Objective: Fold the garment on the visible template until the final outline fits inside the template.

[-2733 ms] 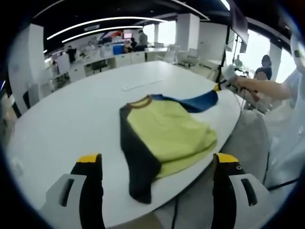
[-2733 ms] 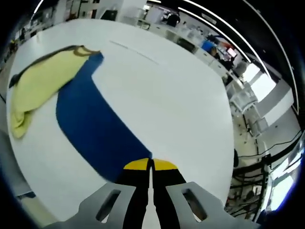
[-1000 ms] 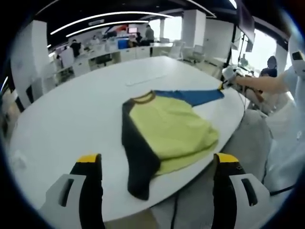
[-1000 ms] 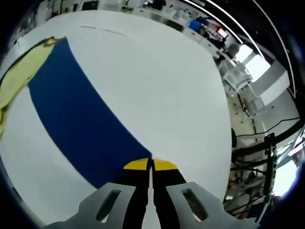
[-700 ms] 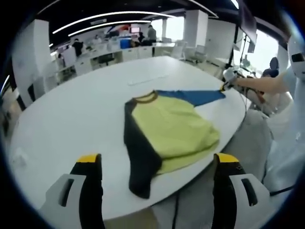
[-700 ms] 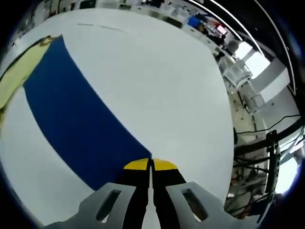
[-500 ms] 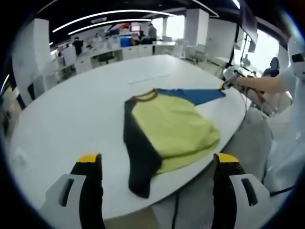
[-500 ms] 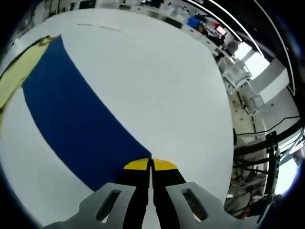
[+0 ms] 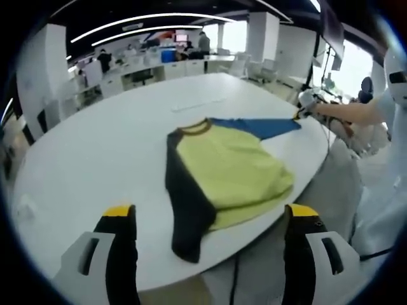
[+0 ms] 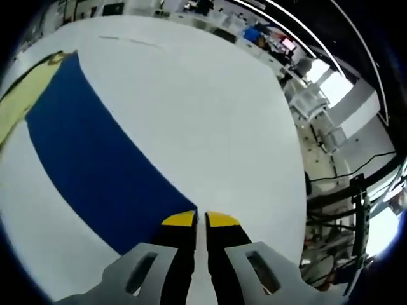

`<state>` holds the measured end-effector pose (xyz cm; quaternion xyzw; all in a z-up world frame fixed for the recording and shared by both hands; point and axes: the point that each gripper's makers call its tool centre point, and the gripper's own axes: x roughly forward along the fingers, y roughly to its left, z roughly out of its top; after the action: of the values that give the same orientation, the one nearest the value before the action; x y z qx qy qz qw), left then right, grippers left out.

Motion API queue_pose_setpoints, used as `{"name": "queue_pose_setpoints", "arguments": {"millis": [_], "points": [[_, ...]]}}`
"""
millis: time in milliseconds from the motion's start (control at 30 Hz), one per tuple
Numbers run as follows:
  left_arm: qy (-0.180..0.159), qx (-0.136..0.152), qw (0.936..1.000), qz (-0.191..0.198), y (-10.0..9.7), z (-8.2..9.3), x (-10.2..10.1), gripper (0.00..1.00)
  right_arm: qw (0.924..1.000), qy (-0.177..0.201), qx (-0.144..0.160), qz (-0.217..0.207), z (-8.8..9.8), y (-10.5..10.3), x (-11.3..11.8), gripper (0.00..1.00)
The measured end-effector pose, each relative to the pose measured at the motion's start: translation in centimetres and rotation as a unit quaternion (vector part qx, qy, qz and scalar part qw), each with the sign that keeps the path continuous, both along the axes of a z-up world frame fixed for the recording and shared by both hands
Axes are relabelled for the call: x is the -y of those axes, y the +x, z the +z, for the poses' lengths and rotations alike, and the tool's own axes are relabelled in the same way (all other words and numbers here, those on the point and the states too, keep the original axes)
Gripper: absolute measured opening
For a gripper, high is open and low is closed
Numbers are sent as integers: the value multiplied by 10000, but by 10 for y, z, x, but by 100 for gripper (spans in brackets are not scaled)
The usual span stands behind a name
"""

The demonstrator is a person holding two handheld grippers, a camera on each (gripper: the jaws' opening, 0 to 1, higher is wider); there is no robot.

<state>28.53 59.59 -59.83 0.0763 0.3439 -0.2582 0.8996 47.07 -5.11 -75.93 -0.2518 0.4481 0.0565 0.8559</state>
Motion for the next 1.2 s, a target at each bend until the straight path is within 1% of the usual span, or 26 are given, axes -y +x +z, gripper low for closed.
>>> {"name": "queue_pose_setpoints", "arguments": {"millis": [67, 133, 200, 367, 567, 633, 700, 733, 867, 967, 1000, 1133, 1200], "points": [[-1, -5, 10000, -11, 0, 0, 0, 93, 10000, -37, 68, 57, 5, -2, -3, 10], [-7, 3, 10000, -50, 0, 0, 2, 93, 9999, 4, 121, 71, 7, -3, -7, 11], [-20, 11, 10000, -73, 1, 1, 4, 93, 9998, 6, 148, 102, 6, -2, -8, 14], [-23, 33, 9999, -128, 3, 2, 6, 92, 9995, 64, 281, 125, 12, -3, -11, 19], [-46, 48, 9998, -167, 5, 3, 7, 92, 9990, 108, 397, 194, 17, -2, -17, 31], [-54, 57, 9998, -176, 5, 3, 7, 92, 9984, 243, 493, 162, 21, -3, -25, 36], [-69, 73, 9998, -184, 5, 4, 8, 92, 9980, 260, 532, 244, 26, -5, -33, 39], [-75, 78, 9998, -190, 4, 4, 8, 92, 9977, 247, 515, 355, 27, -5, -38, 41], [-90, 117, 9997, -176, 3, 6, 6, 92, 9969, 253, 560, 495, 27, -3, -46, 51], [-81, 130, 9997, -167, 2, 6, 5, 92, 9963, 331, 581, 532, 30, -6, -55, 54], [-73, 133, 9998, -159, 1, 6, 4, 92, 9962, 349, 593, 540, 31, -6, -57, 56], [-103, 193, 9997, -119, 1, 8, 1, 92, 9953, 408, 665, 570, 34, -6, -62, 62], [-91, 198, 9997, -123, 1, 8, 1, 92, 9947, 514, 709, 540, 36, -8, -66, 64]]}}
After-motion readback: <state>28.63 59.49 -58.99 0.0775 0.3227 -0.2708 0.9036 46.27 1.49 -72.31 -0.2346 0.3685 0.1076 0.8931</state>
